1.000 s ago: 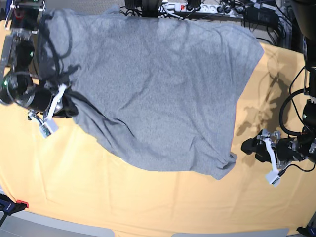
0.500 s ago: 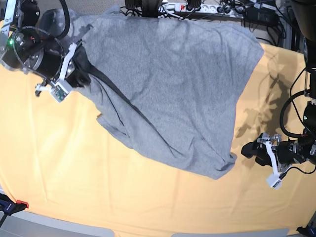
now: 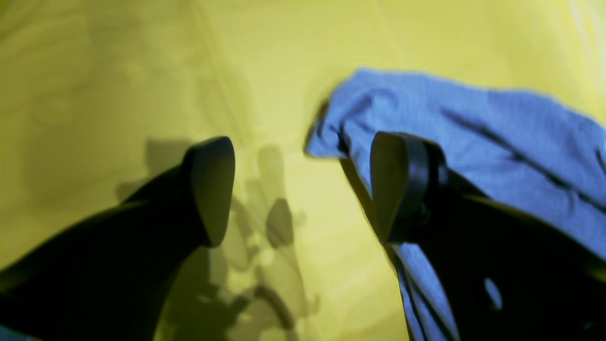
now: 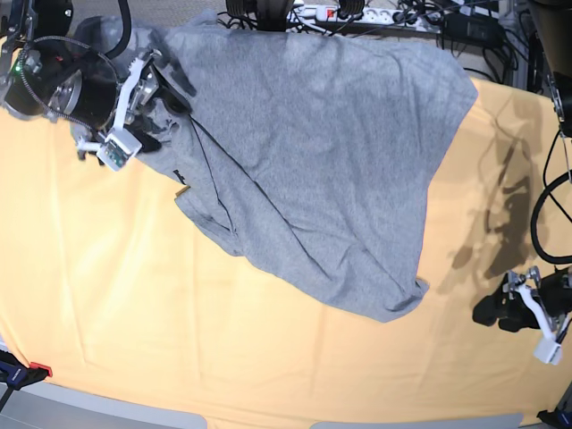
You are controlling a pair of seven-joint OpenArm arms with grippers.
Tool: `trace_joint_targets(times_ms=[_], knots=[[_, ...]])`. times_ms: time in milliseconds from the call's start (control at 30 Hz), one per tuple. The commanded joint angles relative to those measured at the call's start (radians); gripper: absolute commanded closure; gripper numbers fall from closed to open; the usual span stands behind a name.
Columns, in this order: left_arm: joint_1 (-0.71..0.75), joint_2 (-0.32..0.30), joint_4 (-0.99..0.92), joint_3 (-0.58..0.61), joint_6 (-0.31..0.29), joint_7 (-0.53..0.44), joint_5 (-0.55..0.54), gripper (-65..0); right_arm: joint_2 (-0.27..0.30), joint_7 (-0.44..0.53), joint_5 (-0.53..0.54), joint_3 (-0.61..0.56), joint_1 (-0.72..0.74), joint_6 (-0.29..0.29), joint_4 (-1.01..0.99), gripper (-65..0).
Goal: Layout the t-shirt on the table in an organized manner, then fold the t-shirt properly
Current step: 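Drag the grasped side edge toward the robot with the right gripper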
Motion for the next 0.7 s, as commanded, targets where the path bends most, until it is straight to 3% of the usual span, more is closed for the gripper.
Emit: trace_joint_targets(times_ms=[0,100,200,400,667], knots=[[-0.025,-0.018,0.012,-0.023,-0.002,0.001,-0.021,-45.1,0.014,0.051,0.021,0.008,0.022,0.005,0.024,-44.6],[-0.019,-0.018,0.012,-0.037,-0.002,0.054,-0.032,-45.1,0.003,0.149,-0.033,0.007,0.06,0.005,0.007,-44.4],[-0.016,-0.018,0.012,-0.037,-0.002,0.079,-0.051,-45.1,-0.033,0.211,-0.098,0.001,0.117,0.005,-0.072,-40.0],[-0.016,-0.018,0.012,-0.037,-0.002,0.078,-0.072,-45.1,-0.092,0.21,-0.092,-0.037,0.272,0.005,-0.372,-37.4],[-0.016,-0.018,0.012,-0.037,-0.002,0.078,-0.072,-45.1,-0.114,0.157,-0.089,-0.058,0.42,0.005,-0.724,-37.4]])
